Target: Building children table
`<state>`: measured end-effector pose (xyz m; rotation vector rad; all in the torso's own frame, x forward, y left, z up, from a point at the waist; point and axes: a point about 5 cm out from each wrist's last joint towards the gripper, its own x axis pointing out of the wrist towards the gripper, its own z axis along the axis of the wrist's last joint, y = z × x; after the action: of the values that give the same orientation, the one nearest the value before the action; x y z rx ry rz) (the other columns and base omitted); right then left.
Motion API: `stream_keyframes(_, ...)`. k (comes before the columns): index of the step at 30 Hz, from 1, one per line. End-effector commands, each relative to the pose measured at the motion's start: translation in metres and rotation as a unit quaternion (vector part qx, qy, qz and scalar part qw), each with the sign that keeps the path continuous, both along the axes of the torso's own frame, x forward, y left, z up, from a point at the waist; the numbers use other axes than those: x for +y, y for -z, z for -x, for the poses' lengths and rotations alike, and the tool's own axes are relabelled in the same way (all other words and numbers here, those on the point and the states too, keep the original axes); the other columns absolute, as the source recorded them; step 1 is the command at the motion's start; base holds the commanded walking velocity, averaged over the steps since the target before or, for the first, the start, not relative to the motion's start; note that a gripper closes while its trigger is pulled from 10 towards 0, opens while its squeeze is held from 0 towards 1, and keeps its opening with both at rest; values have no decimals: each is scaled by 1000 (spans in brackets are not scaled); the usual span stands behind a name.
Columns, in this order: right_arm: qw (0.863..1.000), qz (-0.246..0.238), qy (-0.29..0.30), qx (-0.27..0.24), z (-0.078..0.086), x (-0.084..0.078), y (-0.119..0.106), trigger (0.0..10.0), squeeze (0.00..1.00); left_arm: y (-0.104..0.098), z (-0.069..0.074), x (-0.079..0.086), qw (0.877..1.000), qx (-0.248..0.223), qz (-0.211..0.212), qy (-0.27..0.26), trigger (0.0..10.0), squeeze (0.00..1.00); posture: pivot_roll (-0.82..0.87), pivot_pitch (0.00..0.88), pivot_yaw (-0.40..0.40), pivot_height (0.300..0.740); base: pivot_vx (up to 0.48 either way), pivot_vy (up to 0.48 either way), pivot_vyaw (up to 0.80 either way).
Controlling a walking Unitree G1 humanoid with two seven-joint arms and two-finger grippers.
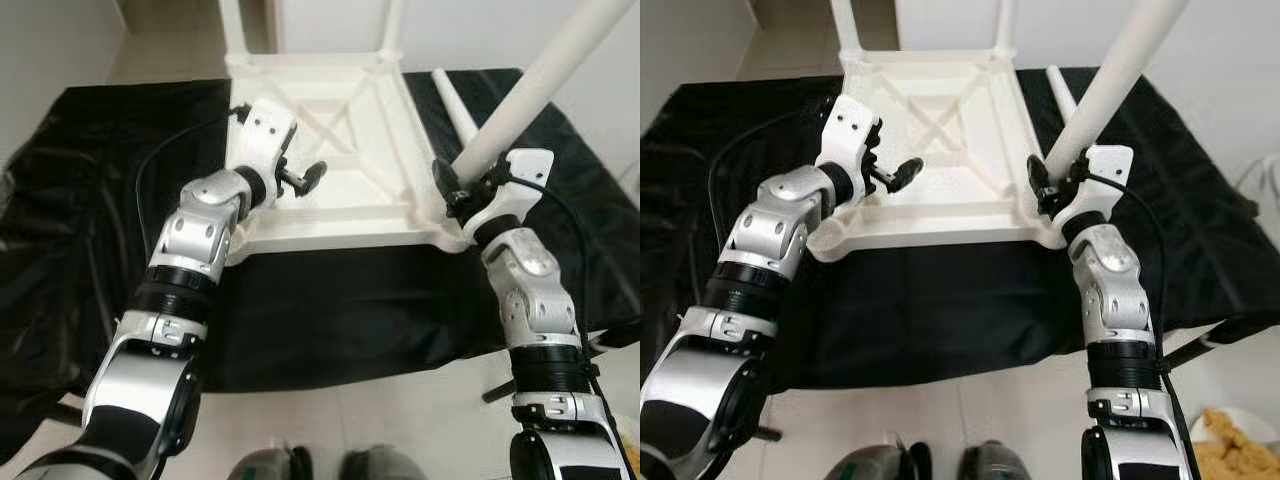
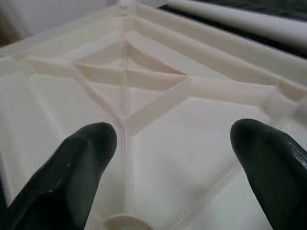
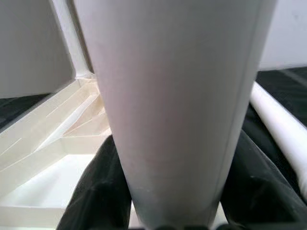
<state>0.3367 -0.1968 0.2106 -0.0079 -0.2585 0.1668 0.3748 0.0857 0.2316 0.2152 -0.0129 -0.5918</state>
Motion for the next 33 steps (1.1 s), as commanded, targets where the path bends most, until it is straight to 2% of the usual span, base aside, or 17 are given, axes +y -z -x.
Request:
stream_keyframes(1, 1000, 3, -1, -5, 0, 1, -2, 10000, 0, 4, 0, 1, 1000, 5, -10, -1, 10000, 0, 39, 78, 24, 740, 0, 0, 0)
stream_keyframes(15, 1000, 4, -4, -9, -2, 2, -5, 10000, 0, 0, 0, -2, 999, -20, -35, 4, 10000, 0, 43, 69, 21, 740, 0, 0, 0)
stream_keyframes(27, 1000, 3, -5, -11, -3, 3, -5, 10000, 0, 0, 1, -3, 999, -21, -39, 13, 10000, 0, 44, 64, 21, 740, 0, 0, 0)
stream_keyframes(30, 1000, 2, -6, -13, -3, 5, -6, 10000, 0, -1, 3, -7, 998, -26, -47, 41, 10000, 0, 42, 60, 24, 740, 0, 0, 0)
stream_keyframes(32, 1000, 1, -6, -14, -3, 5, -6, 10000, 0, 3, 8, -16, 995, -17, -64, 79, 10000, 0, 44, 60, 26, 740, 0, 0, 0)
stream_keyframes(33, 1000, 1, -6, -14, -3, 5, -6, 10000, 0, 3, 8, -16, 995, -17, -64, 79, 10000, 0, 44, 60, 26, 740, 0, 0, 0)
